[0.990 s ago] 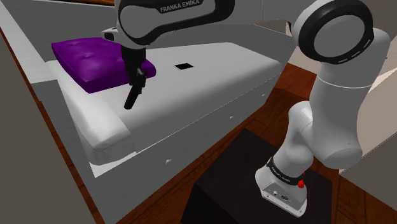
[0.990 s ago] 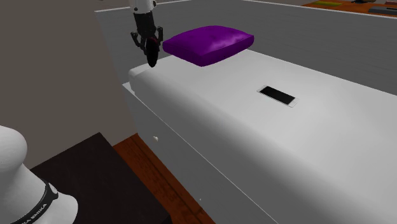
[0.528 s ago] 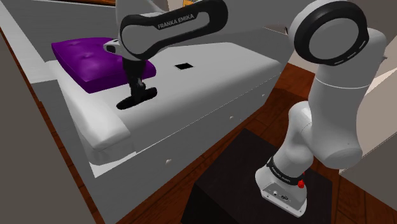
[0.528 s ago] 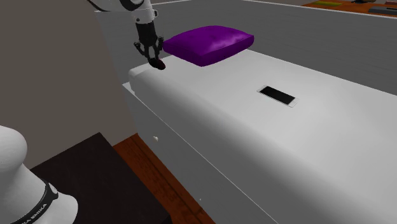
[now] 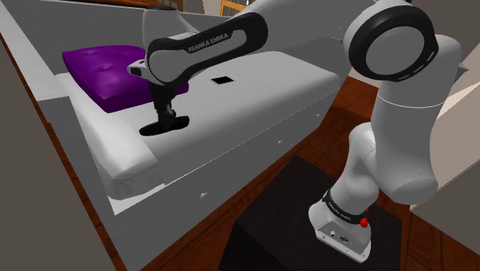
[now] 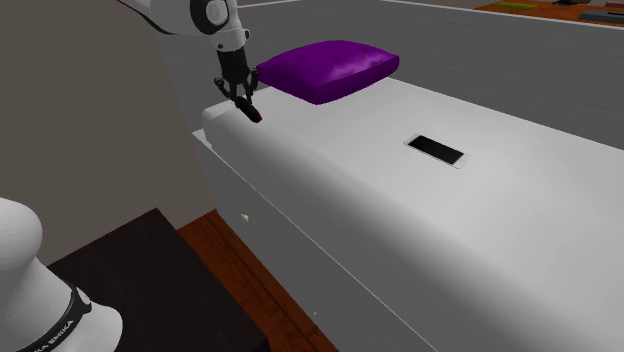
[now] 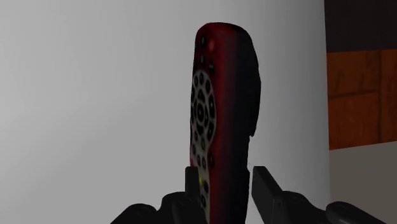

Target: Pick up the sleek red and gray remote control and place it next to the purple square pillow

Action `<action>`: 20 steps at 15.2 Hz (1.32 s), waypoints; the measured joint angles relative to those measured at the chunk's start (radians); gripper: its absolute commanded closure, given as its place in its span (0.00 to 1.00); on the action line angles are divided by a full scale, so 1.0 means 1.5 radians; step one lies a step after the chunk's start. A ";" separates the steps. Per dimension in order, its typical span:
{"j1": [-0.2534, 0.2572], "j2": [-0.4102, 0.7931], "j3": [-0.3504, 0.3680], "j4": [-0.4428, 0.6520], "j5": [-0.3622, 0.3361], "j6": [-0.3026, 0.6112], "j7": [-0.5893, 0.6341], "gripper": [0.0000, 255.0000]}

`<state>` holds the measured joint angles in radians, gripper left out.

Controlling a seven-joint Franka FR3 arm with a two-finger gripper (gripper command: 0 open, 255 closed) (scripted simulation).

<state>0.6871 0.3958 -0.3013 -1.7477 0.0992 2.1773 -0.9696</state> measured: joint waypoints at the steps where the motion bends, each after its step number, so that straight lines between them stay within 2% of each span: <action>1: 0.000 0.000 0.000 -0.001 0.000 0.003 0.001 1.00; 6: -0.002 0.006 0.000 0.001 0.002 0.009 -0.001 1.00; 7: -0.001 0.005 0.000 -0.001 0.001 0.011 0.000 0.00; 13: 0.001 0.005 0.001 -0.012 0.001 0.007 0.000 0.00; 17: 0.007 -0.021 -0.003 0.020 -0.010 -0.049 0.010 0.00; 20: 0.005 -0.027 -0.005 0.027 -0.011 -0.062 0.007 0.00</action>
<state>0.6945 0.3554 -0.3081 -1.7066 0.0822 2.0843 -0.9584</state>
